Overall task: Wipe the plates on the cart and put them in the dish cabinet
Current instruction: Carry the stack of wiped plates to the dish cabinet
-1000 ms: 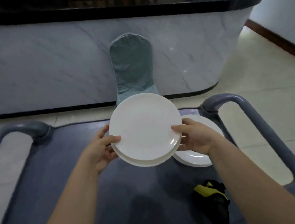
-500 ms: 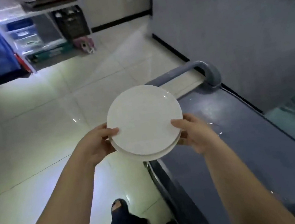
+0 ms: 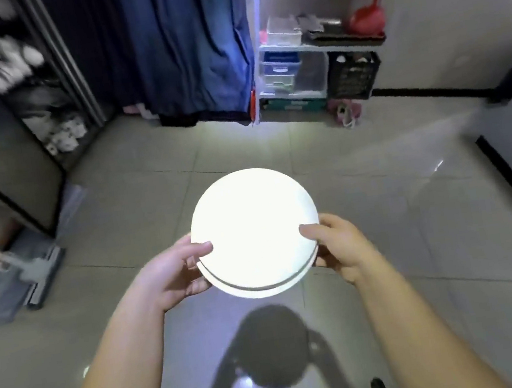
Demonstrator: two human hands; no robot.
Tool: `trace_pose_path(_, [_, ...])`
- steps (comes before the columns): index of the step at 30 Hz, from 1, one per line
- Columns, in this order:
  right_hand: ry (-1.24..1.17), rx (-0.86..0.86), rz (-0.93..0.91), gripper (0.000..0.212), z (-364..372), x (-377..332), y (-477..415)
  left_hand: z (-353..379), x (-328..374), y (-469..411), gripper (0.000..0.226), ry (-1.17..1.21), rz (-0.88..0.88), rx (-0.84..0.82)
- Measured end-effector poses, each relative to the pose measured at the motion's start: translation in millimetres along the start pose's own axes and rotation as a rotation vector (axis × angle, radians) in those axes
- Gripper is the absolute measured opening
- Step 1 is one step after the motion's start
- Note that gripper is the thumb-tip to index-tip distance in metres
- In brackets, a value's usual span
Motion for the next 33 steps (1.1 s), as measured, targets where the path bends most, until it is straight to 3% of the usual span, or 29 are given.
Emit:
trace_pose_path(3, [0.078, -0.062, 0.010, 0.026, 64, -33, -58, -54, 48, -17, 0.026, 0.023, 0.047, 0.058])
trace_pose_path(8, [0.130, -0.173, 0.008, 0.015, 149, -87, -152, -134, 119, -55, 0.031, 0.130, 0.037, 0.238])
trace_pose_path(14, [0.115, -0.248, 0.019, 0.016, 243, -146, -292, -225, 215, -123, 0.019, 0.209, 0.081, 0.335])
trace_pose_path(18, [0.150, -0.388, -0.015, 0.011, 312, -202, -395, -288, 282, -175, 0.025, 0.261, 0.148, 0.419])
trace_pose_path(23, [0.210, -0.523, -0.012, 0.015, 410, -275, -512, -362, 376, -224, 0.007, 0.396, 0.187, 0.594])
trace_pose_path(33, [0.218, -0.639, 0.000, 0.018, 596, -365, -721, -557, 533, -341, 0.015, 0.399, 0.187, 0.642])
Point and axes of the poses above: each hand's wrist, its own y-axis away from the middle knuckle, its own z-axis out of the palm, x = y × z, the point moved 1 cm from there along -y, towards the middle knuckle, and after that the axes turned 4 degrees about -x, right-handed, at the moved point
